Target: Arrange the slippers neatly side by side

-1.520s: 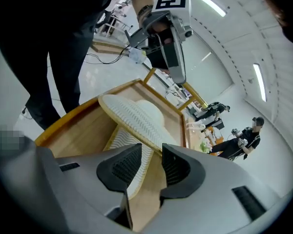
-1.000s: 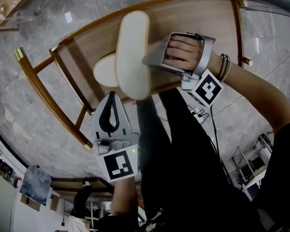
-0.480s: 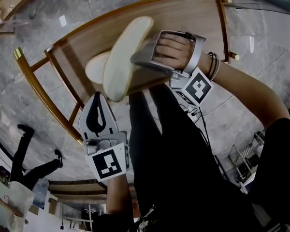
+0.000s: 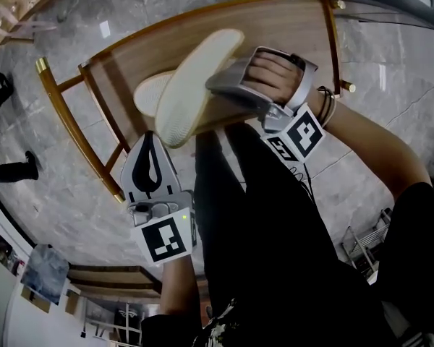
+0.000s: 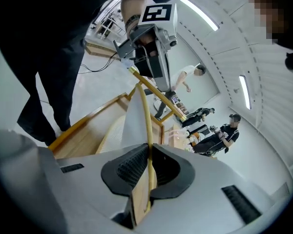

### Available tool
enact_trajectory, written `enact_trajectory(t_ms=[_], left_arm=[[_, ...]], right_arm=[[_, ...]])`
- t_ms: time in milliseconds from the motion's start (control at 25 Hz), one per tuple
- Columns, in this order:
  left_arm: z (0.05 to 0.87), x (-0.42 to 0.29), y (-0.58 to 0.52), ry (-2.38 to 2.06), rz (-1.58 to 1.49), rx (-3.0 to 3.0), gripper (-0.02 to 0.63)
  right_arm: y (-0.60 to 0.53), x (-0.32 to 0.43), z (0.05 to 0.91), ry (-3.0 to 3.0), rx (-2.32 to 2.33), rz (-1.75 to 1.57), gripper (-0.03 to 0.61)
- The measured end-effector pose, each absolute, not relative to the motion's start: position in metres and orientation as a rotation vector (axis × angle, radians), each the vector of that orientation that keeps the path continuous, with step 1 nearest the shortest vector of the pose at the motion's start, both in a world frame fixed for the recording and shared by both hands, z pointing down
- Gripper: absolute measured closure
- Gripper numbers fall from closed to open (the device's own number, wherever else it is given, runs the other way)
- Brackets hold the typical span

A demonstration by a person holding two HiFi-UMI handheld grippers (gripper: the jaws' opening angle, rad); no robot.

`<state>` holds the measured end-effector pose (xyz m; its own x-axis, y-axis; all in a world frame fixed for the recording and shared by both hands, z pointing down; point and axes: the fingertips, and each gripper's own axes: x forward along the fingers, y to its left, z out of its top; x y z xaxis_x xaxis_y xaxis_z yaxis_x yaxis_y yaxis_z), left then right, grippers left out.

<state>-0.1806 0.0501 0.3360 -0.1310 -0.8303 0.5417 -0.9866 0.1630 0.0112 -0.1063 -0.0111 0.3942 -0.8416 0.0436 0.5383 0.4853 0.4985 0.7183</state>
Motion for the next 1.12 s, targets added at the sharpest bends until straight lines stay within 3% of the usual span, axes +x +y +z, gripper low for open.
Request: enact_trajectory(t_ms=[520,1120], left_arm=[[0.330,-0.158,0.004,-2.034,0.471,1.811,0.626],[0.332,-0.151,-0.008,-2.027,0.461,1.821,0.626]], right_arm=[[-0.062,-0.055,0.384,-2.280,-0.182,-1.162,0.555],[-0.097,-0.033,0.339,-2.497,0.128,-0.588,0.555]])
